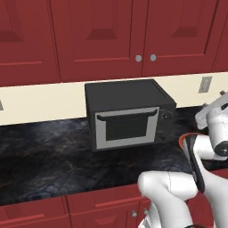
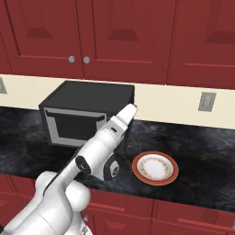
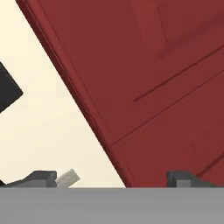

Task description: Pull the toaster oven rack outwards. Pick up the baguette from the plate and place it on the toaster oven rack. Close the toaster oven door fully and set the temperature to the lowest setting.

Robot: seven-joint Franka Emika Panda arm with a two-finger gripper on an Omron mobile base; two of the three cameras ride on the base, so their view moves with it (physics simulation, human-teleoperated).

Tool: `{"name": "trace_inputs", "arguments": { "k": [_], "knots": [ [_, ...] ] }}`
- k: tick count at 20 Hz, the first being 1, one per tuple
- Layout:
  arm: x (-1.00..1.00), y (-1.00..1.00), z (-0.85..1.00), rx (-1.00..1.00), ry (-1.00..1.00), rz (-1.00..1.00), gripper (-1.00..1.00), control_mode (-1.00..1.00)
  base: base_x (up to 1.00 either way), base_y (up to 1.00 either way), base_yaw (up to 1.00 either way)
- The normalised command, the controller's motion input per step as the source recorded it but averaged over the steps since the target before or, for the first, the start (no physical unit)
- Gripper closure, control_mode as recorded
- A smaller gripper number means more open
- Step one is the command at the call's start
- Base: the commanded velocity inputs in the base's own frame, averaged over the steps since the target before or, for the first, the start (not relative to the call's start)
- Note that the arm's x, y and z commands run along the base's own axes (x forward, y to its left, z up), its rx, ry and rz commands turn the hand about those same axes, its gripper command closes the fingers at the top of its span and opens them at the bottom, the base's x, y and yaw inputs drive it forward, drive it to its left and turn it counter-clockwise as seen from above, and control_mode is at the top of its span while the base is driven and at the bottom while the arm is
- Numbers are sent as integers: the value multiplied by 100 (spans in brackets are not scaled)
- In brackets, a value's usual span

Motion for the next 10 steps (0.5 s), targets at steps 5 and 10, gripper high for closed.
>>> {"name": "trace_inputs", "arguments": {
  "k": [5,10],
  "knots": [
    [-14,-2,1,18,19,21,-100,-100,0,0,0],
    [-51,-20,-5,3,1,33,-100,-100,0,0,0]
  ]
}}
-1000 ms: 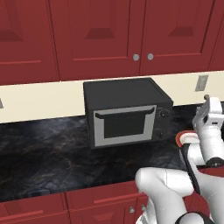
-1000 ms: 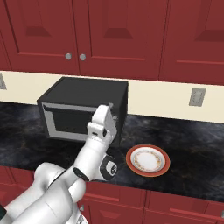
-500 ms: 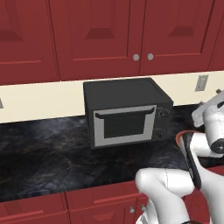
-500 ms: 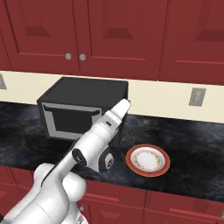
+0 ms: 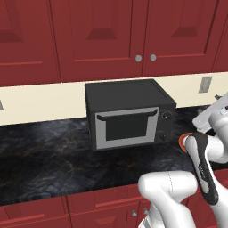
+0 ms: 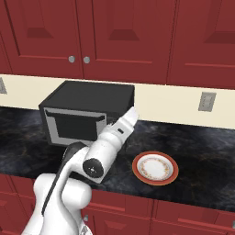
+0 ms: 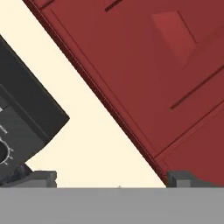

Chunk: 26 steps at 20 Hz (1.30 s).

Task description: Pull the toaster oven rack outwards. Pick up the baguette from the plate and place it on the toaster oven rack. Close the toaster oven door fully and set the temperature to the lowest setting.

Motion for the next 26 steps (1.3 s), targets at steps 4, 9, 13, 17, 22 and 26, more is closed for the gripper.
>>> {"name": "trace_inputs", "arguments": {
  "k": [4,9,13,17,22,26],
  "knots": [
    [-43,-22,0,6,14,36,-100,-100,0,0,0],
    [-13,-4,0,0,32,28,-100,-100,0,0,0],
    [-4,-1,-9,1,10,25,-100,-100,0,0,0],
    [-1,0,-39,8,-1,13,-100,-100,0,0,0],
    [0,0,-42,10,0,4,-100,-100,0,0,0],
    [6,7,-15,10,0,0,-100,-100,0,0,0]
  ]
}}
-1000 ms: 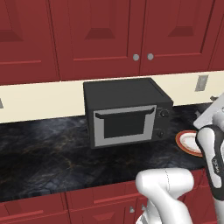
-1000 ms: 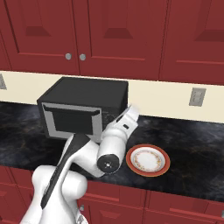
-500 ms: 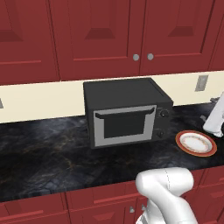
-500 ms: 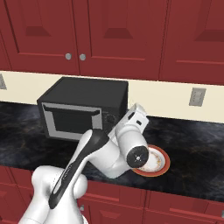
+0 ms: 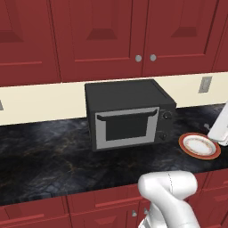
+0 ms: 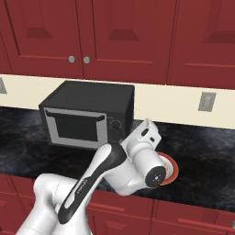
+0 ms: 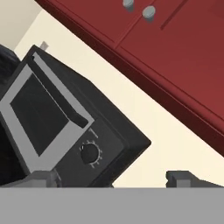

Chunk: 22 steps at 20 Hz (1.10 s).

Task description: Pull the toaster oven rack outwards. Pick up the baguette from the plate and place it on the toaster oven rack. Close the toaster oven door fully and set the temperature to the lowest setting.

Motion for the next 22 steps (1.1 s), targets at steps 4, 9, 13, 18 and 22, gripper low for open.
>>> {"name": "trace_inputs", "arguments": {
  "k": [4,9,13,18,22],
  "knots": [
    [17,22,0,3,0,0,-100,-100,0,0,0],
    [22,29,-1,0,2,1,-100,-100,0,0,0],
    [2,13,-17,0,0,4,-100,-100,0,0,0],
    [0,13,-23,0,0,6,-100,-100,0,0,0],
    [15,9,-18,0,0,8,-100,-100,0,0,0]
  ]
}}
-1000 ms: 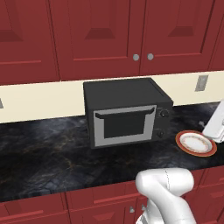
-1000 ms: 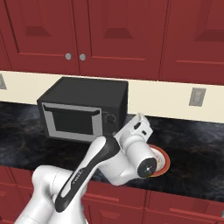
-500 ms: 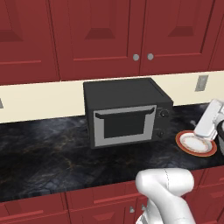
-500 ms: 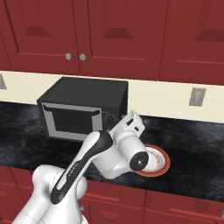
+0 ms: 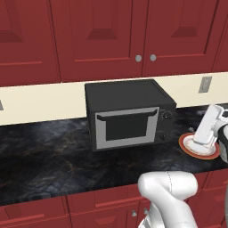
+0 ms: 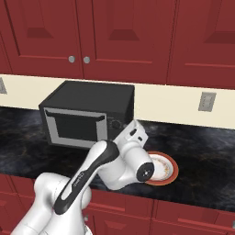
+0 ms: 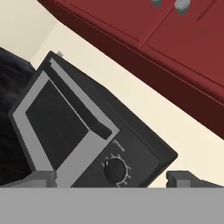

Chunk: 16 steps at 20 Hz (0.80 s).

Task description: Pull the toaster oven rack outwards. Pick up the baguette from the plate and place it on the toaster oven rack. Close the toaster oven door fully and set the temperature to the lowest setting.

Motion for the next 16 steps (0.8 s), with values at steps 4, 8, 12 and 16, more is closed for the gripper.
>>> {"name": "trace_inputs", "arguments": {
  "k": [4,8,12,16],
  "knots": [
    [36,6,-18,-4,3,5,-100,-100,0,0,0],
    [34,0,-17,-5,2,3,-100,-100,0,0,0],
    [23,0,-12,-2,0,0,-100,-100,0,0,0],
    [11,0,-17,0,-2,0,-100,-100,0,0,0]
  ]
}}
